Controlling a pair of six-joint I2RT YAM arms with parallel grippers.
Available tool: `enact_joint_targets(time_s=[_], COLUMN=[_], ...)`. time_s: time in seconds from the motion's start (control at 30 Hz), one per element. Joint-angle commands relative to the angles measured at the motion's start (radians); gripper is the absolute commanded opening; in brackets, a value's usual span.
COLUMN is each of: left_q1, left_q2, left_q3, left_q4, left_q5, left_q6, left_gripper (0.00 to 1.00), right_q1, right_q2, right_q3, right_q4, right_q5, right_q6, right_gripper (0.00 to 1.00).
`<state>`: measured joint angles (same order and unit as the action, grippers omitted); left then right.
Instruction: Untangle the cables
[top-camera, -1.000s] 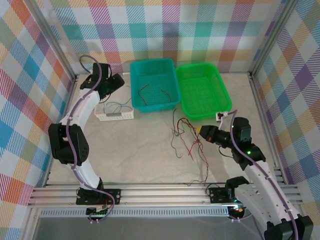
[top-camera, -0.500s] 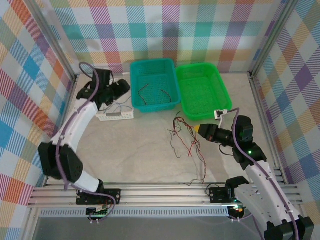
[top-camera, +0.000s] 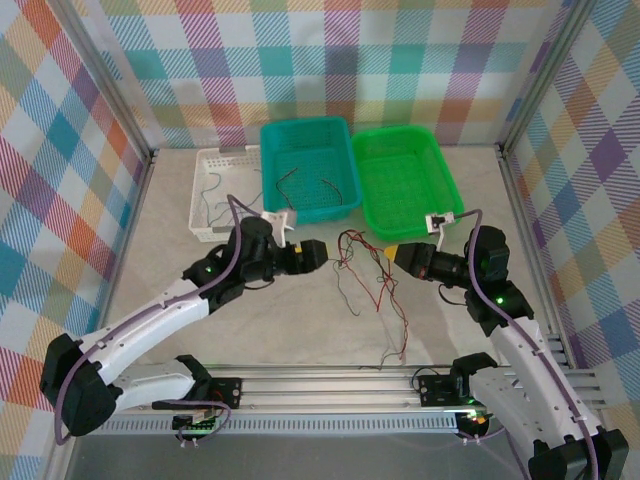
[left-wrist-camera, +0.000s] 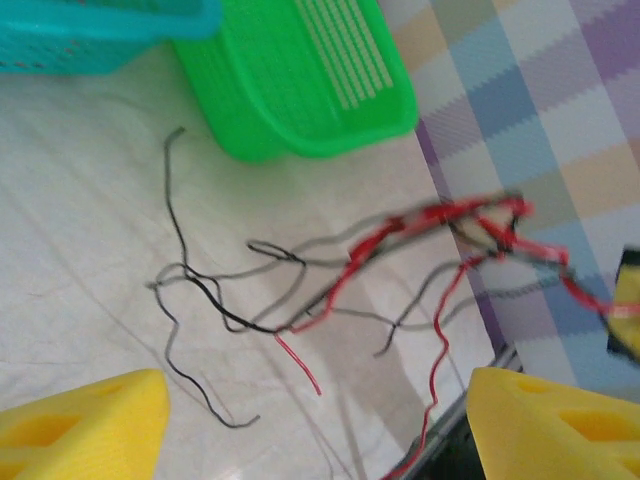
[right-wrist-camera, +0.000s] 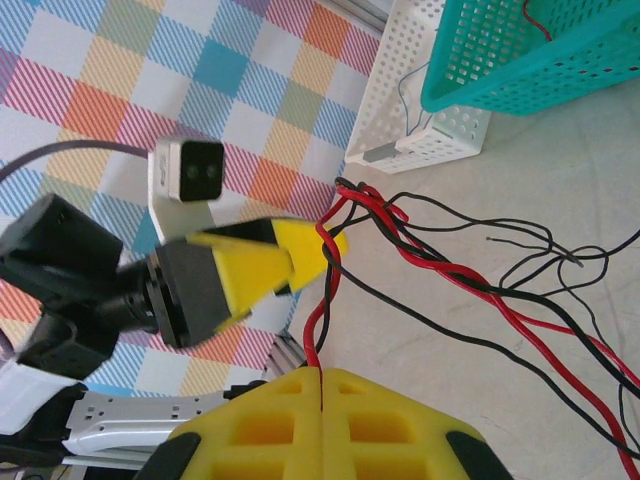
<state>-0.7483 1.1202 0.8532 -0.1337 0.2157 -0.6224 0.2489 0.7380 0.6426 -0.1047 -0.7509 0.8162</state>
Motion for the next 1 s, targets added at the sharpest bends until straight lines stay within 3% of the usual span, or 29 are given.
enact_joint_targets(time_s=[0.0, 0.37, 0.7, 0.97], left_q1=[-0.056, -0.164, -0.174, -0.174], left_q2=[-0.015, 0.109, 0.133, 0.149], left_q3=[-0.034, -0.022, -0.01, -0.007], left_q4=[0.116, 0.166, 0.095, 0.09], left_q5=[-0.004, -0.071, -0.17, -0.186], left_q6=[0.055, 0.083, 0.135, 0.161], left_gripper=[0.75, 0.58, 0.27, 0.0], right_q1=[0.006, 0.024, 0.029, 0.036], right_q2=[-0.014, -0.015, -0.028, -0.028], right_q3=[0.038, 0.04, 0.044, 0.048], right_q4=[0.045, 0.061, 0.047, 0.049], right_q5=[-0.038, -0.057, -0.054, -0.058], right_q6=[0.024, 0.047, 0.045, 0.046], right_gripper=[0.0, 0.0, 0.0, 0.0])
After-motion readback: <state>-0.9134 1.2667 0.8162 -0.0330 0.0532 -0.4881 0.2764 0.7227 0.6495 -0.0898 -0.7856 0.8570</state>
